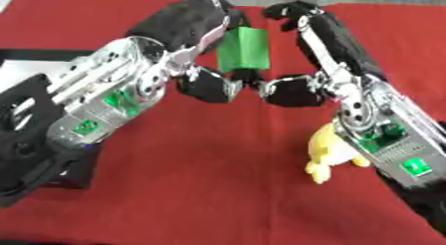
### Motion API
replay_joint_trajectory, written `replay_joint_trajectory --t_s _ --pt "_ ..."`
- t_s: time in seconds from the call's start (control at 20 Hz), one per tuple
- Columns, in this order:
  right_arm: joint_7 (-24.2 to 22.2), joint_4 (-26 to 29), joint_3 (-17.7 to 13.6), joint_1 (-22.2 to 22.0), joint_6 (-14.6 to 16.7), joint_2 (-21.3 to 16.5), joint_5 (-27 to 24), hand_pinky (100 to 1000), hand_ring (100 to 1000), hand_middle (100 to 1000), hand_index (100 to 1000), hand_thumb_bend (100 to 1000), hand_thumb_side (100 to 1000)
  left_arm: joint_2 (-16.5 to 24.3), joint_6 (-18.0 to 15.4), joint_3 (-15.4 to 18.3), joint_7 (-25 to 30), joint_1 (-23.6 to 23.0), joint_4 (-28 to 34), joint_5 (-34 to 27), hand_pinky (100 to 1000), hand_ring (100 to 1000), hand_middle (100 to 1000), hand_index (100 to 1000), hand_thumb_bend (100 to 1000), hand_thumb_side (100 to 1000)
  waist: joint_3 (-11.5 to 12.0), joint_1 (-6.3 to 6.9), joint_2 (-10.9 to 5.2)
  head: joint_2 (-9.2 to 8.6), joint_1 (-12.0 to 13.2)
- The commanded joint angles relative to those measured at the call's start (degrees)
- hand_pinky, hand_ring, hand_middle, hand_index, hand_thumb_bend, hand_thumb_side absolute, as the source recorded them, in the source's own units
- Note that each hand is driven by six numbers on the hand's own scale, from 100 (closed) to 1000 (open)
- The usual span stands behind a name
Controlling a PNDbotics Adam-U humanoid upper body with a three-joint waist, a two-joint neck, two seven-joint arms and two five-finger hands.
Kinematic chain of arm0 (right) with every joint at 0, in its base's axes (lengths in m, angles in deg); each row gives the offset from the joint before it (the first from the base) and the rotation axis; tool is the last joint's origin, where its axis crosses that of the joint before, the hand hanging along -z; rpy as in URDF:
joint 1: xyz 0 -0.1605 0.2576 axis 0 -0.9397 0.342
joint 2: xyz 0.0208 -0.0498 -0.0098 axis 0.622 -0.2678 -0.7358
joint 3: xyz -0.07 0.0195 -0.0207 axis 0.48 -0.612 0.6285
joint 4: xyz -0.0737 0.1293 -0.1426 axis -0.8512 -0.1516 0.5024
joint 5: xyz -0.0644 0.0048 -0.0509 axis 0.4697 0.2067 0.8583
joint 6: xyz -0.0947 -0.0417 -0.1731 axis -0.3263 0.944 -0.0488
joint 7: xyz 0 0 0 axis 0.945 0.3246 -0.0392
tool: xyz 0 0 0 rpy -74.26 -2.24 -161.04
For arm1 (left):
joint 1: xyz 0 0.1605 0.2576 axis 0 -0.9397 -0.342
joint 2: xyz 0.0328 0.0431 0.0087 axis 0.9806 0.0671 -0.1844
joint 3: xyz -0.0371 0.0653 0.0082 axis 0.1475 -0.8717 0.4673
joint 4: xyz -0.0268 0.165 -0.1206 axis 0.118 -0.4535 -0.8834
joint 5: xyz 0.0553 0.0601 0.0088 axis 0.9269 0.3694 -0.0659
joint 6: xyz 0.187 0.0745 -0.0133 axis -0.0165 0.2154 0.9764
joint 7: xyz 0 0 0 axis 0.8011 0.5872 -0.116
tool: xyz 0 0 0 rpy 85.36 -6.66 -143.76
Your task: Pick up the objects with one hand, pass them to the other hand, and then place them into the box on the other side of the table.
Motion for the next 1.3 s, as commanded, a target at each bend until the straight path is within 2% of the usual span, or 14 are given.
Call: replay_joint_trajectory --t_s 0.05,0.35,0.6,0.75,1.2,1.3 --pt "0.6 0.9 -0.8 0.9 -0.3 -0.9 0.6 856 828 831 862 378 100 1.0 -0.3 0.6 0.0 0.8 0.4 0.5 778 564 336 389 100 246 0.1 0.88 -0.68 0.49 0.2" --pt "1.4 0.9 -0.8 0.6 -1.6 -1.2 -0.4 849 832 836 866 363 100 3.4 1.0 2.3 0.2 0.9 2.1 -0.5 777 560 345 389 100 245 0.1 1.08 -1.19 0.79 0.5" --pt "2.4 0.9 -0.8 0.8 -3.0 -1.6 -2.5 844 837 844 870 373 100 6.0 2.7 4.0 0.1 0.7 3.7 -1.9 771 569 401 389 100 244 0.1 1.17 -1.65 1.52 0.7" --pt "2.9 0.9 -0.6 0.5 -3.4 -1.6 -3.4 847 838 843 869 374 100 7.1 4.2 5.4 -0.2 0.5 3.7 -2.9 765 545 393 385 100 244 -0.2 1.03 -1.96 1.82 1.0" --pt "2.8 0.9 -0.5 -0.3 -2.5 -2.7 -3.5 851 845 849 873 355 100 13.1 5.5 8.3 -2.5 -3.0 5.7 -7.0 757 516 385 385 100 244 -0.8 0.94 -2.19 1.86 2.1" --pt "2.8 0.9 -0.8 -0.3 -2.7 -3.1 -3.9 853 847 851 874 323 100 15.3 5.9 9.3 -3.1 -4.5 6.9 -8.0 757 515 385 386 100 244 -0.7 0.98 -2.16 1.86 2.2"
